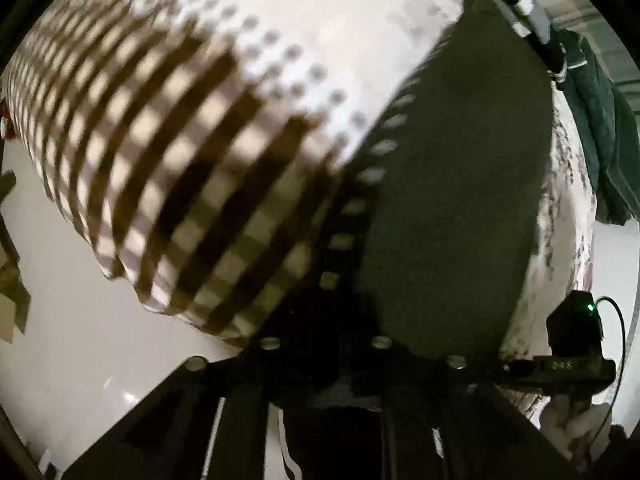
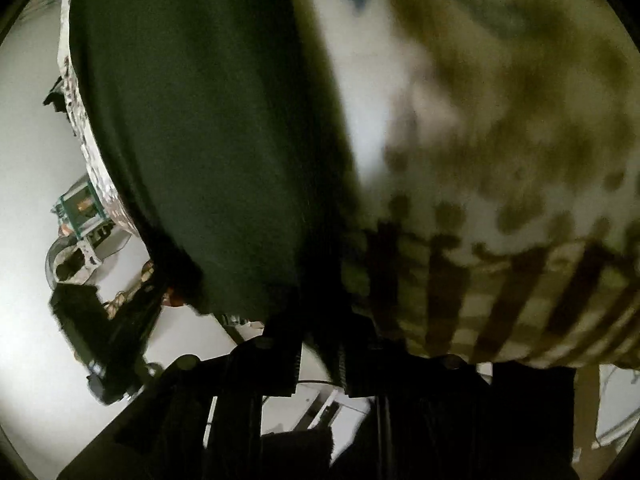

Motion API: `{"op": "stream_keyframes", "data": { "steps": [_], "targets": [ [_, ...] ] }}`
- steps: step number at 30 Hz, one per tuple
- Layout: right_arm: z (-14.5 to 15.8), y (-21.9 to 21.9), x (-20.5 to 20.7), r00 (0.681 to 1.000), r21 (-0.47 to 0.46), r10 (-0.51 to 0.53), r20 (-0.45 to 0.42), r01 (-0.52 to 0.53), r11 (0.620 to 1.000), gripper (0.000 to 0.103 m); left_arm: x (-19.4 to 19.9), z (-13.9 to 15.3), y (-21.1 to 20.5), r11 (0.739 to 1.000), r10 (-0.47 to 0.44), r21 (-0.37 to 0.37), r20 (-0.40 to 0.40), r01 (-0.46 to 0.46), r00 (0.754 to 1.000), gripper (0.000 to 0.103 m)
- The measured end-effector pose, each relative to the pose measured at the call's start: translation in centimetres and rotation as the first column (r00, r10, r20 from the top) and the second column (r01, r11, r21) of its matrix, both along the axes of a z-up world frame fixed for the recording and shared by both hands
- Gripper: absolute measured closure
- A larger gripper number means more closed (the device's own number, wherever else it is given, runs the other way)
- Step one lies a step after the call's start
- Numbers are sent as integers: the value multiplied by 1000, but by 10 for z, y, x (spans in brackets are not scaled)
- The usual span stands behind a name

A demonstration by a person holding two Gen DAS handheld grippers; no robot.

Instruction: Fold small clothes

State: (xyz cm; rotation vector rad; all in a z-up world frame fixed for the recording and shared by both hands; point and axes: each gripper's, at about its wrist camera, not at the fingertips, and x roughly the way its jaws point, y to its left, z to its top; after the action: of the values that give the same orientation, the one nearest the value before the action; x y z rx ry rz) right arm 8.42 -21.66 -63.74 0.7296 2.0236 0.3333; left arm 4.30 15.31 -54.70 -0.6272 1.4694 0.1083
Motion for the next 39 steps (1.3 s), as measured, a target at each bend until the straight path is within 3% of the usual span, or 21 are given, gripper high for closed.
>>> {"op": "stream_keyframes", "data": {
  "steps": [1, 3, 5, 10, 15, 17, 19, 21, 22, 25, 28, 29, 30, 31, 34, 35, 36, 37, 39],
  "targets": [
    [6, -1, 7, 1000, 7, 0, 10, 0, 1000, 77, 9, 13, -2, 1000, -15, 2, 21, 15, 1000, 75],
    [26, -13, 28, 998, 35, -25, 60, 23, 999, 44, 30, 37, -3, 999, -43, 2, 84, 43, 996, 48],
    [49, -22, 52, 989, 39, -51, 136, 46, 998, 41, 62, 59, -5, 998, -61, 12, 160, 60, 985, 37],
    [90, -57, 154, 944, 46, -126, 304, 118, 992, 41, 163, 63, -12, 992, -107, -31, 285, 120, 953, 37],
    [110, -89, 288, 830, 18, -256, 496, 285, 958, 41, 287, 44, -14, 978, -181, -35, 365, 208, 913, 37],
    [97, -97, 345, 803, 1, -285, 523, 334, 942, 41, 325, 32, -12, 972, -191, -53, 383, 228, 904, 37],
    [74, -94, 386, 809, -1, -307, 501, 355, 935, 42, 363, 20, -9, 966, -200, -73, 391, 246, 898, 37],
    [50, -96, 429, 808, 41, -339, 483, 365, 930, 68, 387, 11, -8, 962, -205, -88, 391, 258, 897, 37],
    [43, -107, 444, 807, 53, -348, 478, 369, 928, 68, 400, 4, -6, 959, -204, -106, 390, 264, 898, 37],
    [40, -121, 473, 751, 49, -386, 535, 429, 902, 72, 427, -11, -6, 946, -206, -154, 389, 284, 898, 37],
    [40, -122, 482, 760, 28, -390, 520, 441, 897, 71, 444, -19, -8, 934, -220, -180, 391, 308, 894, 37],
    [40, -118, 480, 763, 45, -401, 507, 442, 896, 66, 450, -22, -10, 930, -223, -189, 388, 315, 894, 37],
    [41, -122, 480, 767, 52, -402, 501, 436, 898, 50, 455, -25, -11, 926, -226, -199, 388, 321, 894, 37],
    [40, -116, 479, 770, 67, -403, 494, 429, 901, 42, 460, -30, -13, 921, -229, -210, 386, 327, 893, 37],
    [33, -103, 483, 776, 83, -404, 484, 419, 904, 38, 468, -37, -14, 913, -206, -243, 420, 329, 884, 43],
    [30, -98, 486, 784, 69, -392, 482, 412, 909, 41, 470, -36, -13, 913, -201, -242, 436, 329, 877, 83],
    [31, -93, 486, 775, 61, -388, 499, 415, 908, 75, 473, -35, -13, 910, -207, -242, 437, 337, 875, 94],
    [38, -94, 480, 756, 38, -378, 534, 426, 904, 92, 476, -35, -13, 905, -206, -254, 442, 342, 873, 94],
    [45, -99, 482, 729, 3, -392, 561, 472, 882, 95, 481, -32, -18, 895, -241, -234, 462, 379, 854, 94]
  ]
}}
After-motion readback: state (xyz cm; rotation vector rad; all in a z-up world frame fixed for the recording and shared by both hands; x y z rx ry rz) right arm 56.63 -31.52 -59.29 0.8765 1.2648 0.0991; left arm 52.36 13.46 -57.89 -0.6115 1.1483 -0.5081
